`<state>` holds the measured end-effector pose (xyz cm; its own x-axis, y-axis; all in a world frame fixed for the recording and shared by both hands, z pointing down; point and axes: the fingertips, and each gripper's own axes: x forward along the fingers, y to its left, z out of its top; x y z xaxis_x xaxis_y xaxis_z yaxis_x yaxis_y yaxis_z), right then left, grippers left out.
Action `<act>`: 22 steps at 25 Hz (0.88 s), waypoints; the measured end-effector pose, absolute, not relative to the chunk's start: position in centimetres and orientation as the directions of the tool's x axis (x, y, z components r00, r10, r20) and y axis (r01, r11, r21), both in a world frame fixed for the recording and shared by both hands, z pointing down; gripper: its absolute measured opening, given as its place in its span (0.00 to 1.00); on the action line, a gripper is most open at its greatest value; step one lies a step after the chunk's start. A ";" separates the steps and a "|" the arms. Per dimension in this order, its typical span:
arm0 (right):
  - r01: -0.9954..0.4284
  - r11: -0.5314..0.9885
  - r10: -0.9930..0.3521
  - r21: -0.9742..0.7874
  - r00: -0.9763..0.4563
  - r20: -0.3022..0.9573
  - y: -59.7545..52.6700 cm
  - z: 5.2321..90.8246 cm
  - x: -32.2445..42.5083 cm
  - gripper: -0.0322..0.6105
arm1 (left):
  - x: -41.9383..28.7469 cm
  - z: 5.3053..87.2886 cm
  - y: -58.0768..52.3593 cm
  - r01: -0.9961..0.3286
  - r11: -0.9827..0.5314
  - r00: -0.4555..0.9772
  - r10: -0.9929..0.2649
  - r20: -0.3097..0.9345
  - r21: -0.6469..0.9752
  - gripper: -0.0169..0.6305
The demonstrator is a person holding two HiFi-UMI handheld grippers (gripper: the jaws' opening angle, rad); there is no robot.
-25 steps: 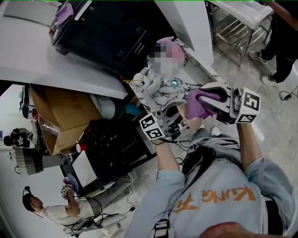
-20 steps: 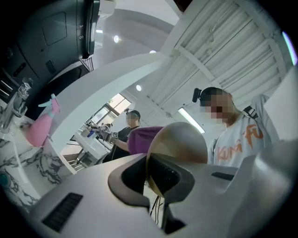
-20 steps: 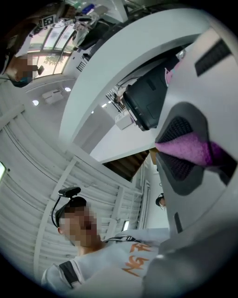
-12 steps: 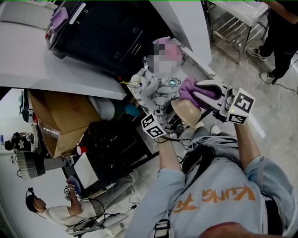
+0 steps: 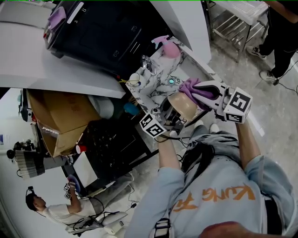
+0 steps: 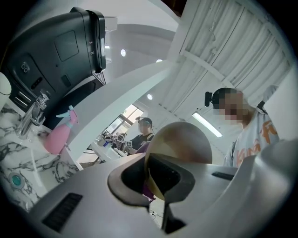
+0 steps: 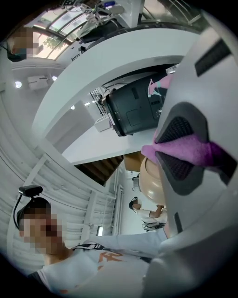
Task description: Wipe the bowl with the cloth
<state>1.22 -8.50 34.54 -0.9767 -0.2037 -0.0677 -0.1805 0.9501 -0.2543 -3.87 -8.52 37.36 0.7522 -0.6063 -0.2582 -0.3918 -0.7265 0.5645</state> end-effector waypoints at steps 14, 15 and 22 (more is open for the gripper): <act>-0.113 0.966 -0.143 -0.234 -0.983 -0.118 -7.7 34.1 2.9 0.16 | -7.2 41.3 -10.4 -0.601 -0.558 0.669 -0.743 -0.023 0.572 0.07; -0.119 0.964 -0.153 -0.236 -0.979 -0.131 -8.0 33.8 3.2 0.16 | -7.5 41.8 -10.7 -0.630 -0.532 0.654 -0.756 0.017 0.565 0.07; -0.333 0.916 -0.367 -0.222 -0.921 -0.130 -11.6 32.9 4.9 0.16 | -10.4 44.7 -12.3 -0.850 -0.297 0.457 -0.827 0.328 0.436 0.07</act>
